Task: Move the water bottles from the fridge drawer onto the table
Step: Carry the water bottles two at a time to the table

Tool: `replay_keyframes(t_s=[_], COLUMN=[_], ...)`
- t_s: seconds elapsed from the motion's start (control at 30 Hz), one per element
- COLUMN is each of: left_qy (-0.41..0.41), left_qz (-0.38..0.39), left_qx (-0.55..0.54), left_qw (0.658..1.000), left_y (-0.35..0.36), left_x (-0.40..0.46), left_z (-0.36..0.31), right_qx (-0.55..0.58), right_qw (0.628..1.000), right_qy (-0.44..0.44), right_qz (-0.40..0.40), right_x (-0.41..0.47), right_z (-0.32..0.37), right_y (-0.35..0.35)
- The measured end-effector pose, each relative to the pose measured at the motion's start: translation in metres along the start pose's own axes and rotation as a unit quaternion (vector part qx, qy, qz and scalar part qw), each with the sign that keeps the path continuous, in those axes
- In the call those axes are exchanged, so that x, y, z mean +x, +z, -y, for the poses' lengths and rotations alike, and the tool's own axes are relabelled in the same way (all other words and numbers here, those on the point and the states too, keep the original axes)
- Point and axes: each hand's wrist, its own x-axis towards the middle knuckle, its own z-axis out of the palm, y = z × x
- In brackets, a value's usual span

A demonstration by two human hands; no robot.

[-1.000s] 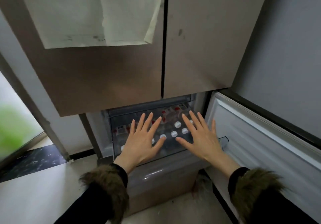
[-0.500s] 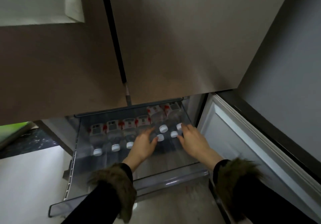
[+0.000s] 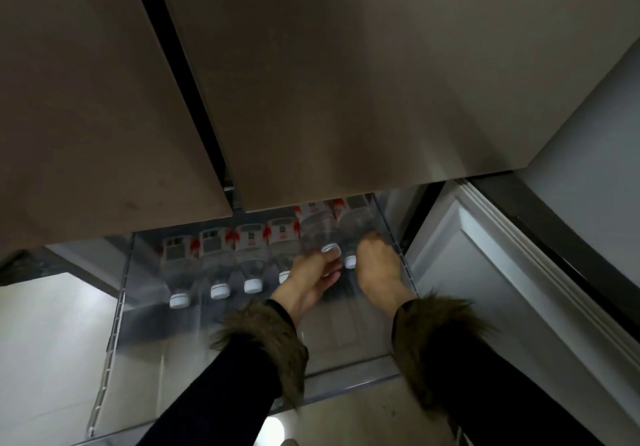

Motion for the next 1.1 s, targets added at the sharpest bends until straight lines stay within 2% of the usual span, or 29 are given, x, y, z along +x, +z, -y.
replay_keyframes(t_s=[0.13, 0.33, 0.43, 0.53, 0.63, 0.77, 0.87, 0.97, 1.1], left_qy=[0.025, 0.097, 0.156, 0.211, 0.294, 0.397, 0.416, 0.403, 0.368], left_qz=[-0.035, -0.098, -0.142, -0.19, -0.228, -0.216, -0.192, -0.175, -0.138], left_qx=[0.024, 0.176, 0.272, 0.372, 0.41, 0.432, 0.467, 0.51, 0.545], left_qw=[0.999, 0.975, 0.939, 0.883, 0.833, 0.781, 0.756, 0.74, 0.741], left_y=[-0.016, -0.053, -0.064, -0.076, -0.081, -0.081, -0.077, -0.078, -0.086], left_x=[0.001, -0.012, -0.03, -0.06, -0.099, -0.136, -0.144, -0.145, -0.145], left_z=[0.0, -0.013, -0.018, -0.026, -0.04, -0.053, -0.057, -0.05, -0.041], right_qx=[0.01, 0.113, 0.157, 0.18, 0.199, 0.171, 0.128, 0.119, 0.117], right_qw=[1.0, 0.993, 0.986, 0.981, 0.974, 0.967, 0.964, 0.967, 0.973], right_qy=[-0.005, 0.006, -0.005, -0.023, -0.045, -0.094, -0.137, -0.14, -0.161], right_qz=[-0.015, -0.039, -0.056, -0.073, -0.095, -0.164, -0.191, -0.174, -0.117], right_x=[0.001, -0.014, -0.035, -0.059, -0.077, -0.095, -0.103, -0.105, -0.113], right_z=[-0.002, -0.002, -0.001, 0.002, 0.002, -0.001, -0.004, -0.006, -0.006], right_y=[-0.001, -0.009, -0.018, -0.03, -0.05, -0.079, -0.091, -0.092, -0.081])
